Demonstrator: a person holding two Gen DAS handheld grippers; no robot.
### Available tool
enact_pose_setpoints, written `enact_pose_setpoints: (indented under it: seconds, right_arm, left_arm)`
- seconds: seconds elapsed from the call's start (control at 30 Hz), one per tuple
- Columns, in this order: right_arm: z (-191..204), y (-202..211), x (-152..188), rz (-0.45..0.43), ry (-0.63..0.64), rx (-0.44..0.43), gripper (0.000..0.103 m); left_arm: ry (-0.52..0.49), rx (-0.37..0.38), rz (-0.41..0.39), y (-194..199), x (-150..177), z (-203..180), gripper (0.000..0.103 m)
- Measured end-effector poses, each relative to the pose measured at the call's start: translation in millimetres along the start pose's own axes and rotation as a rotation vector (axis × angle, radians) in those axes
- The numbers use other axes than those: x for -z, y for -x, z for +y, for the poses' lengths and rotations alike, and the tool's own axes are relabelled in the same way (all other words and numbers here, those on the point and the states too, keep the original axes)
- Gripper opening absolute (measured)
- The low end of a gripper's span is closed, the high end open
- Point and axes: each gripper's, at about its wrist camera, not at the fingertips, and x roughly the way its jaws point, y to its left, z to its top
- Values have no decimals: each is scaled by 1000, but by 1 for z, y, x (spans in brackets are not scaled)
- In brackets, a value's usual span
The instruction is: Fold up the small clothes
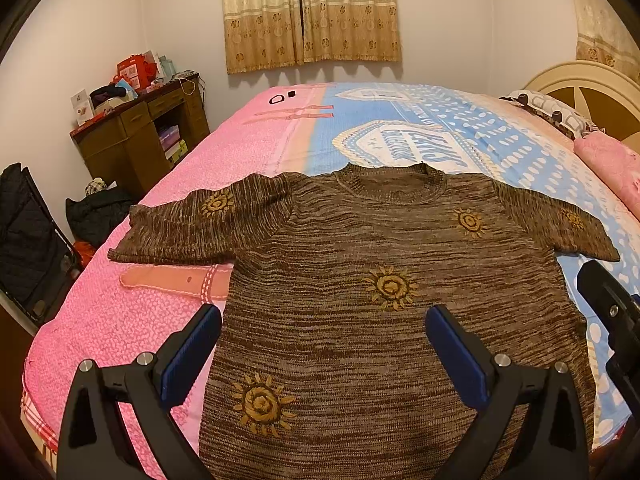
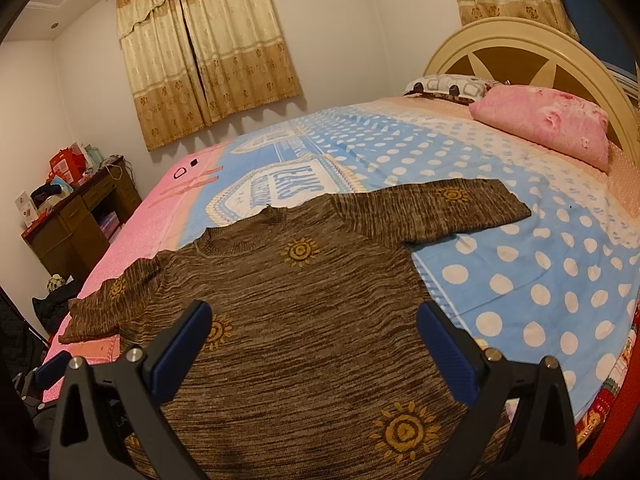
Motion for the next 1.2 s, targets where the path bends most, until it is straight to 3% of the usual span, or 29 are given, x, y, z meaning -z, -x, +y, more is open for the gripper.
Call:
enact_pose_setpoints:
  seconds: [0.6, 0.87, 1.07, 1.2]
  right_arm:
    - [-7, -8, -1, 32, -8, -7, 103]
    - [-19, -18, -11, 42, -18, 2, 103]
    - [-74, -44, -33, 57, -53, 88, 103]
    - [-151, -77, -63, 72, -105, 219, 103]
  left_arm:
    - [-13, 6, 16, -9, 0, -6, 102]
    - [4, 63, 12, -16, -2, -3, 102]
    - [8, 61, 37, -32, -5, 3, 102]
    - [9, 46, 20, -37, -9, 10, 102]
